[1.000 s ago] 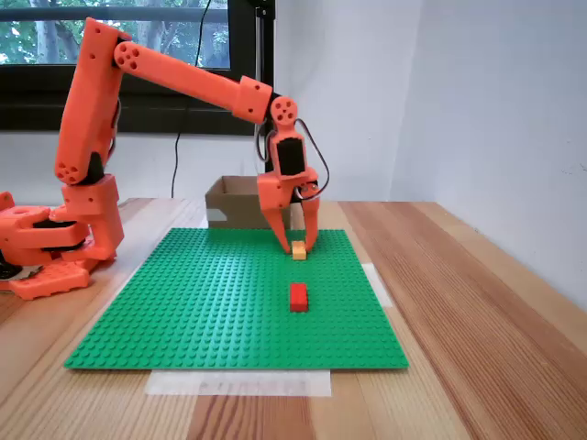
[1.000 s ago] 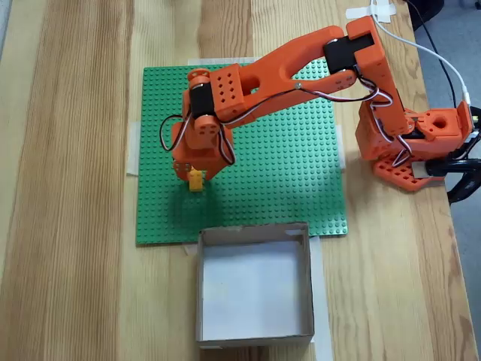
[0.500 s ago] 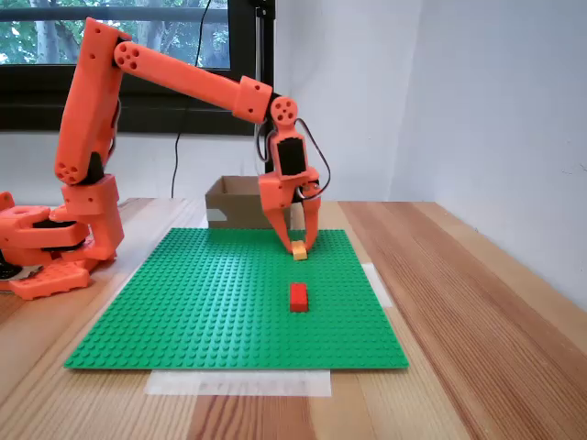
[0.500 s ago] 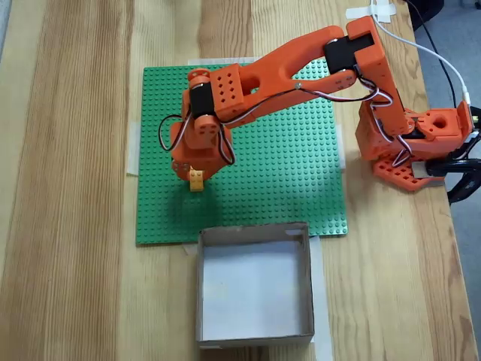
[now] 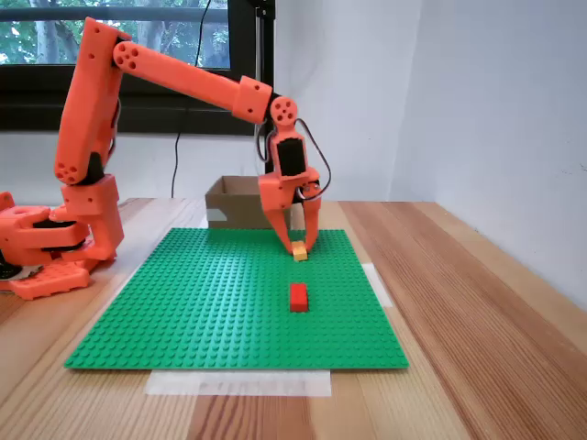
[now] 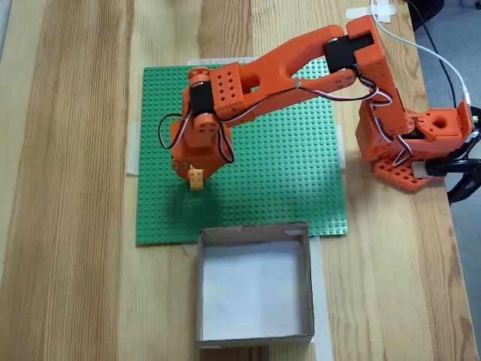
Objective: Pick the yellow lego block and put it in the box.
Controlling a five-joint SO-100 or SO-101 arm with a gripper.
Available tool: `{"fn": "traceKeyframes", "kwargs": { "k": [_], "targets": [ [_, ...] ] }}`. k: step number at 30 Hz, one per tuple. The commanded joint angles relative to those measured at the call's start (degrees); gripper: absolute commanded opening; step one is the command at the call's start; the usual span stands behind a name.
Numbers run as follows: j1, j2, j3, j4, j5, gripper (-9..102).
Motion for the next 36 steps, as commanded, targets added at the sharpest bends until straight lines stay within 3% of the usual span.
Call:
{"fn": "traceKeyframes", "kwargs": {
  "k": [1,36],
  "targets": [
    [0.5,3.0,0.4,-0.4,-0.2,2],
    [0.0,16.3,6.3,-0.2,0.7,3]
  ]
}}
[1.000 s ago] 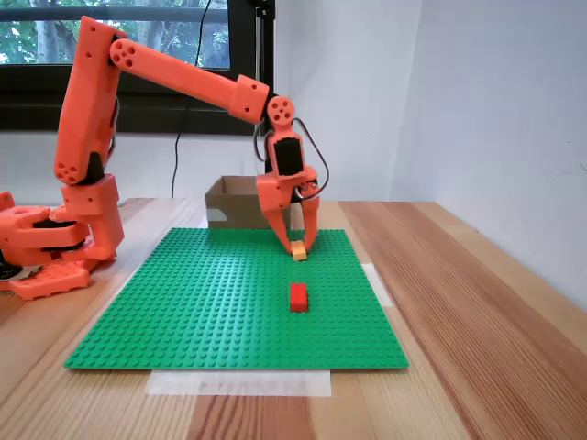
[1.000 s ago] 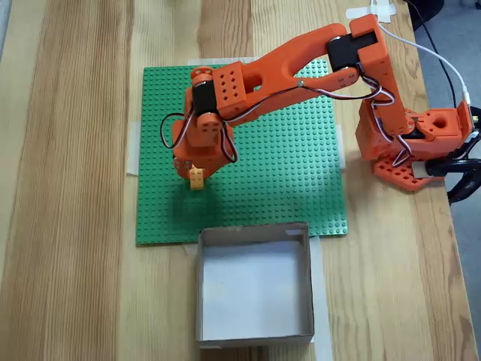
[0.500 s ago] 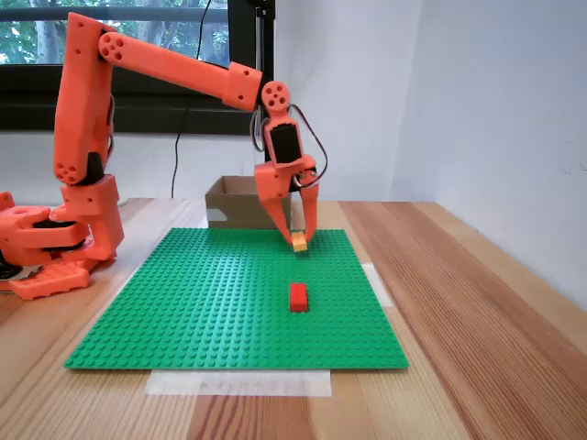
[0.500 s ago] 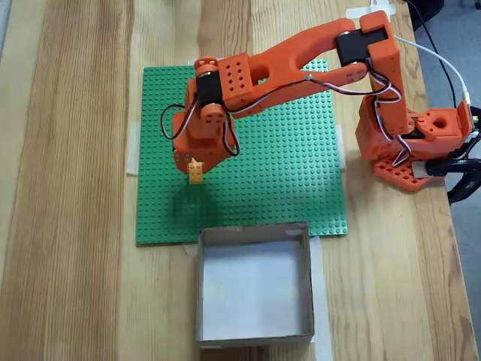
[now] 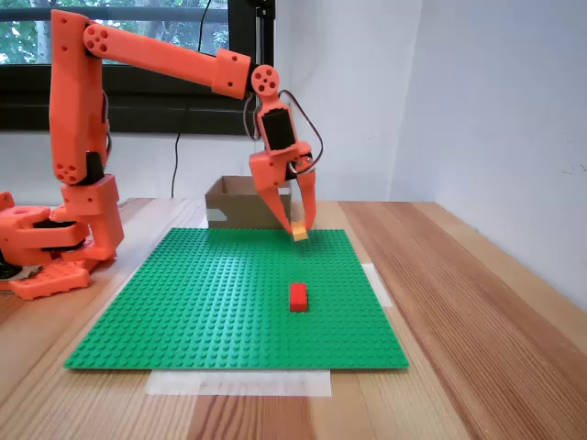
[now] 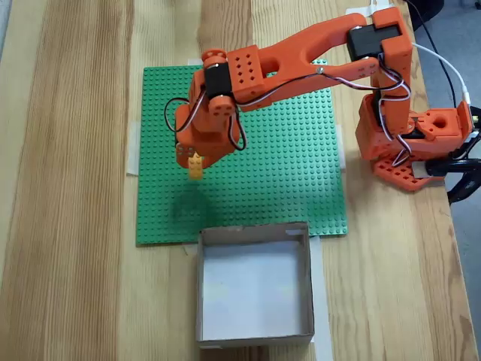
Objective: Pick the yellow lego block and put it in the box.
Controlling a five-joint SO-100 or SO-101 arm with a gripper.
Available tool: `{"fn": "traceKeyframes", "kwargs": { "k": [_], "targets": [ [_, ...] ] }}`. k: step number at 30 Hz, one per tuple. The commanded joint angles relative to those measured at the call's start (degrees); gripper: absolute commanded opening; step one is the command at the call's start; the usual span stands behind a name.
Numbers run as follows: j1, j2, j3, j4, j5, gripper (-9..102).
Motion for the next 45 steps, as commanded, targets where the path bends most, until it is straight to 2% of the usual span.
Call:
{"fn": "traceKeyframes", "kwargs": {
  "k": [1,32,45],
  "targets": [
    [-0.3,4.8,0.6,0.2,-0.3,3],
    [-5.1,28.9,9.7,6.2,0.3,3],
    [-9.9,33.6,10.6,8.4,1.7,3]
  ]
}}
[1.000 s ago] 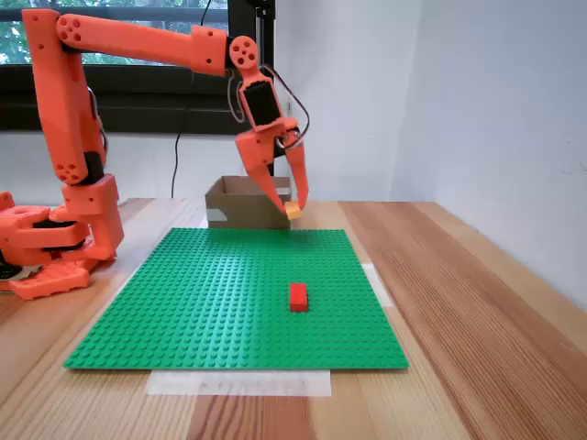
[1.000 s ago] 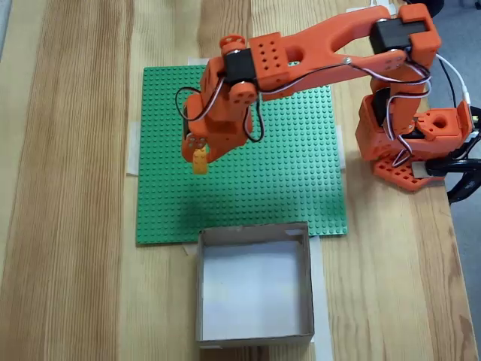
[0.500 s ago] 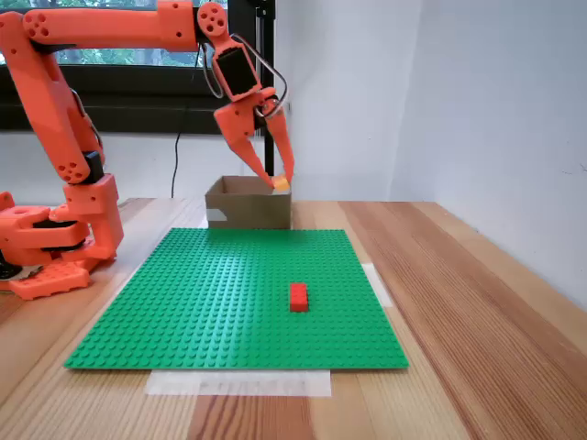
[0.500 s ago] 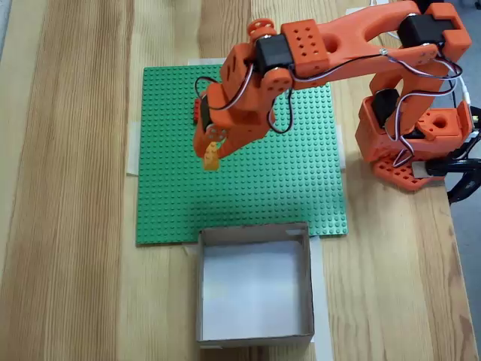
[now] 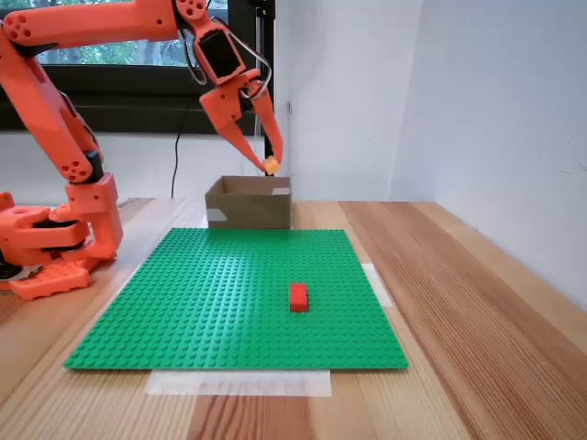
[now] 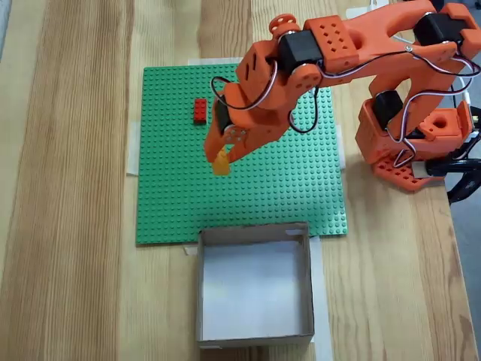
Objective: Pick the yellow lego block and put it in the box.
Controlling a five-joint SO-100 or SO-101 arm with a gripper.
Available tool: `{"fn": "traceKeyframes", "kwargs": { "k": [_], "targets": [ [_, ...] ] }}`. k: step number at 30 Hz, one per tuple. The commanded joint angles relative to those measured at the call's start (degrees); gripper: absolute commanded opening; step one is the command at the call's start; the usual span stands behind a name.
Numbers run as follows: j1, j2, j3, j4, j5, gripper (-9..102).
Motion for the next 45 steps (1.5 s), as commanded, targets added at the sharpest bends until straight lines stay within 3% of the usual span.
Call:
{"fn": "traceKeyframes", "kwargs": {
  "k": [1,31,45],
  "targets": [
    [-1.6,2.4,-0.2,0.5,0.6,3],
    [-11.3,9.7,5.0,2.4,-0.3,3],
    [-16.9,0.2,-1.2,2.8,1.1,3]
  ]
}}
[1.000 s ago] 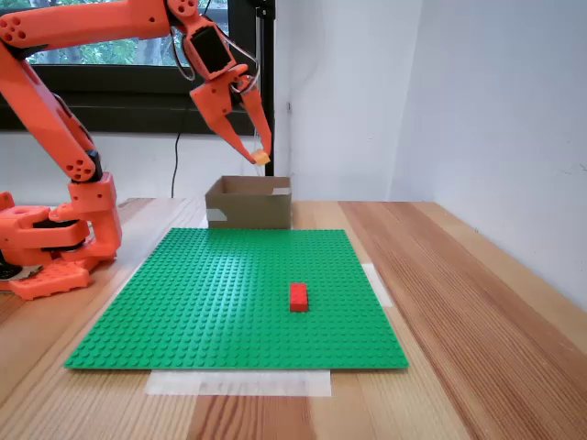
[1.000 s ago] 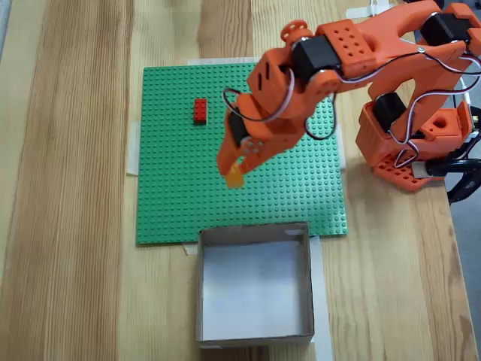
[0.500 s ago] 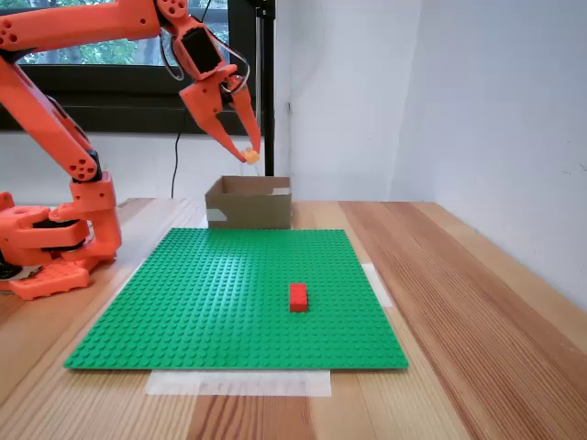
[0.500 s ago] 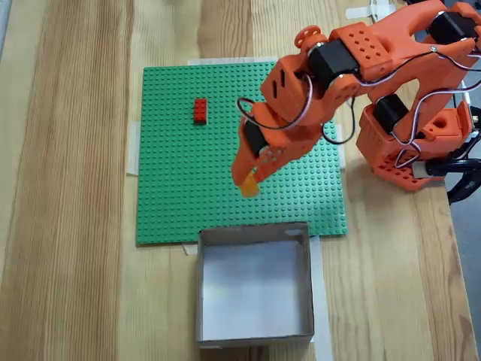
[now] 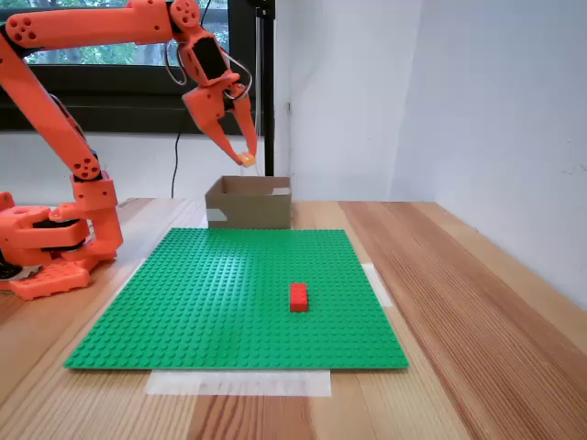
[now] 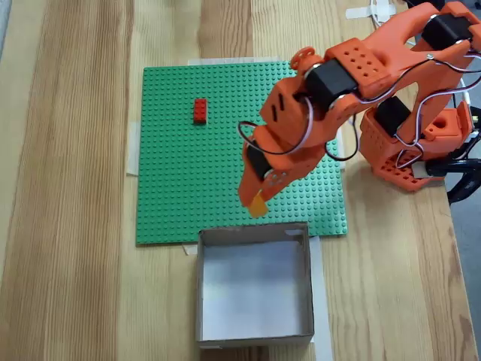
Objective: Pick the yellow lego block and put it in the box.
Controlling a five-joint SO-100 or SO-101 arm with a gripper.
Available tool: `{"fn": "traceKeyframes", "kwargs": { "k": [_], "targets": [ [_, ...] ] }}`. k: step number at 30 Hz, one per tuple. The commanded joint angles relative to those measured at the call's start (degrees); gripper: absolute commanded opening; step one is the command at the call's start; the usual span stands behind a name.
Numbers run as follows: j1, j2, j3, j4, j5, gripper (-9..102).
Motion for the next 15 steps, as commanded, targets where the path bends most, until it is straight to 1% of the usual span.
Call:
{"fn": "traceKeyframes", "kwargs": {
  "k": [1,7,11,15],
  "targets": [
    [-0.9,-2.3,-4.0,0.2,-0.2,3],
    [-2.6,-7.4,-8.2,-0.7,0.4,3],
    [-3.9,-12.3,-12.7,1.5,0.3,4],
    [-5.6,-15.6,-14.9,1.2,-0.3,4]
  ]
}}
